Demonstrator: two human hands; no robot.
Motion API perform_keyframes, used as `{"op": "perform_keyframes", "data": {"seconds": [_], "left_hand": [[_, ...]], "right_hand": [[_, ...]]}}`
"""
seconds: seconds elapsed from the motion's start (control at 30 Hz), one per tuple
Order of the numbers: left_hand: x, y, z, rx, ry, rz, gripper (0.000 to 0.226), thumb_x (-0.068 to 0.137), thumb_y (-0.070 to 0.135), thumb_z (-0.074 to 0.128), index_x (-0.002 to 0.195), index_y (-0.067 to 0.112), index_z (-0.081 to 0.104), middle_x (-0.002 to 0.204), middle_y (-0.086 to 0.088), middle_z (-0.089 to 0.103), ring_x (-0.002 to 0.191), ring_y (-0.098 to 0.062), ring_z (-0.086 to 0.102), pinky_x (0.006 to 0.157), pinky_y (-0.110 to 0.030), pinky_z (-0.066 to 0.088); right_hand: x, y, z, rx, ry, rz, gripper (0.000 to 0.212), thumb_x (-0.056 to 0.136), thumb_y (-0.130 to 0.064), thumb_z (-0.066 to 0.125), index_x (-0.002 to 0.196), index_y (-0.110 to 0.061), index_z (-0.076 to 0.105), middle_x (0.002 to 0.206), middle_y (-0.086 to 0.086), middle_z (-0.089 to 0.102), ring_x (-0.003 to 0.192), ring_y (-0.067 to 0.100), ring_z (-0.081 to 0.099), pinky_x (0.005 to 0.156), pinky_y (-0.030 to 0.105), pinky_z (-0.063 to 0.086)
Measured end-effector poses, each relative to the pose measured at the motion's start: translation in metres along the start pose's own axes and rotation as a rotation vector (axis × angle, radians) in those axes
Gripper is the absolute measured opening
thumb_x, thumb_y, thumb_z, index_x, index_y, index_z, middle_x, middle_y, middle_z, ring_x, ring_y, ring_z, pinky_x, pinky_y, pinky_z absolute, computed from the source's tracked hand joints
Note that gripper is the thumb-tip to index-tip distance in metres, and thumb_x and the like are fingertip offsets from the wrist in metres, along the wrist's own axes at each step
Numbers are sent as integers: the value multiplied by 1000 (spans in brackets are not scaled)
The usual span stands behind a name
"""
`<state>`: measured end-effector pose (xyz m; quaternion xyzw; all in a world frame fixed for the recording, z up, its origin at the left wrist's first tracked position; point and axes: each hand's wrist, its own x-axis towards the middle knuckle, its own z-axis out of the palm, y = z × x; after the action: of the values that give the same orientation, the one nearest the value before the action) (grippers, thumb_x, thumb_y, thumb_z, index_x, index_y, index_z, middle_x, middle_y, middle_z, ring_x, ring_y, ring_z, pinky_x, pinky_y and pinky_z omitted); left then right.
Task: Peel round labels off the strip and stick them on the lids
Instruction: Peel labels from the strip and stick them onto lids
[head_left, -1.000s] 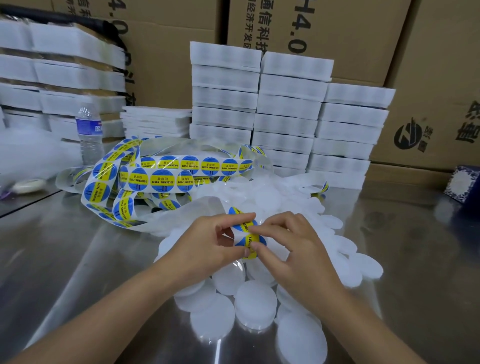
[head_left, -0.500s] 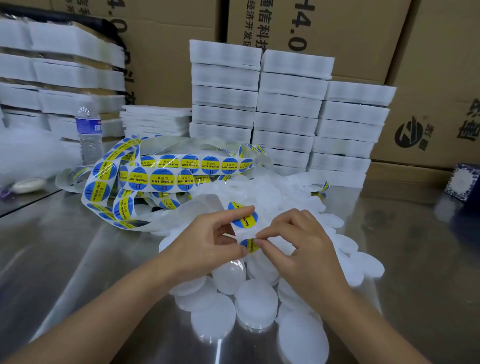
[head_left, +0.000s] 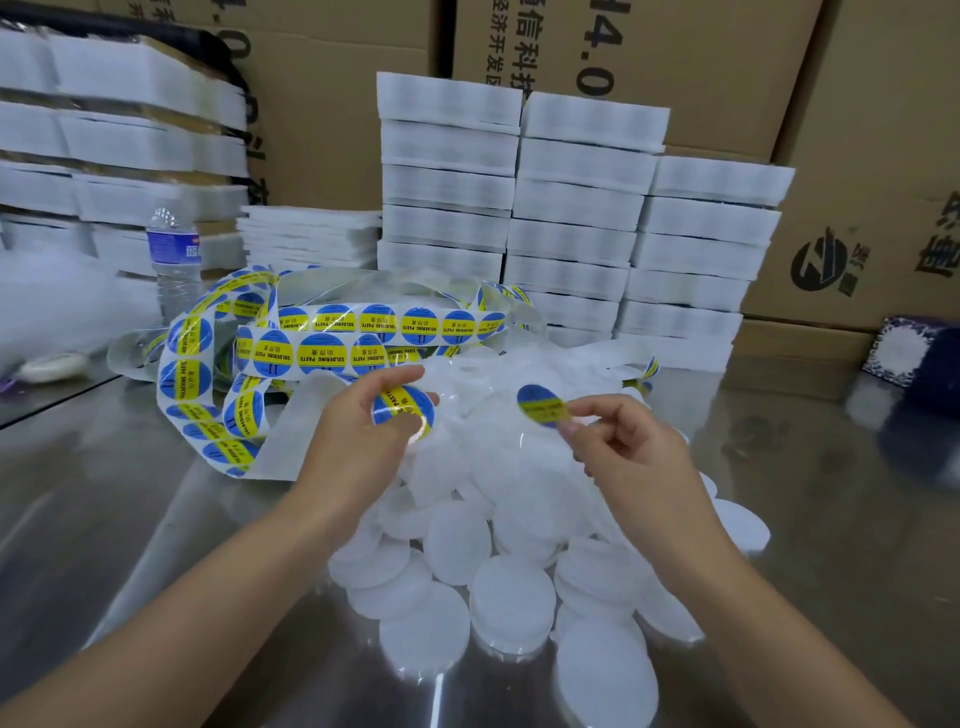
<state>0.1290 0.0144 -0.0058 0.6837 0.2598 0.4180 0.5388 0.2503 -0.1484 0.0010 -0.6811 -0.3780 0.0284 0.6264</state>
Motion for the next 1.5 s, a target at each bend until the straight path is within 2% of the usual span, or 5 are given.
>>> {"op": "perform_keyframes", "data": {"seconds": [0.27,0.57,0.67,1.1,1.5], "left_hand": [[-7,2,4,49,-179,36,50,82,-9,56,62,33,75,77,16,73,68,6,61,61,-4,44],[-16,5,6,131,-316,-45,14,76,39,70,73,29,78,90,-4,74,75,-3,58,67,-16,40],[-20,3,8,132,-411,-55,48,57,69,66,78,27,77,84,-10,69,78,-10,51,75,-27,36],[-20,0,9,26,-402,-97,19,83,27,68,66,25,76,63,12,65,50,4,51,46,-7,35],[-15,-2,11,-103,-391,-202,11,81,30,69,76,27,78,80,4,73,76,-12,63,77,-30,50]], "right_hand": [[-9,21,5,-757,-310,-72,86,68,-51,75,135,-45,22,119,-19,44,109,4,46,94,26,38],[-10,17,8,-449,-102,-208,78,70,-35,76,132,-43,29,111,-23,48,100,0,45,82,11,35],[-15,9,13,-375,-59,-268,76,67,-36,76,123,-52,27,108,-27,48,100,-2,48,81,4,35],[-22,-6,15,-235,199,-352,40,69,-41,75,103,-44,53,91,-19,50,85,4,47,76,9,34],[-9,-8,4,247,50,335,5,66,-35,75,61,-32,74,50,-15,47,63,12,36,60,27,32]]}}
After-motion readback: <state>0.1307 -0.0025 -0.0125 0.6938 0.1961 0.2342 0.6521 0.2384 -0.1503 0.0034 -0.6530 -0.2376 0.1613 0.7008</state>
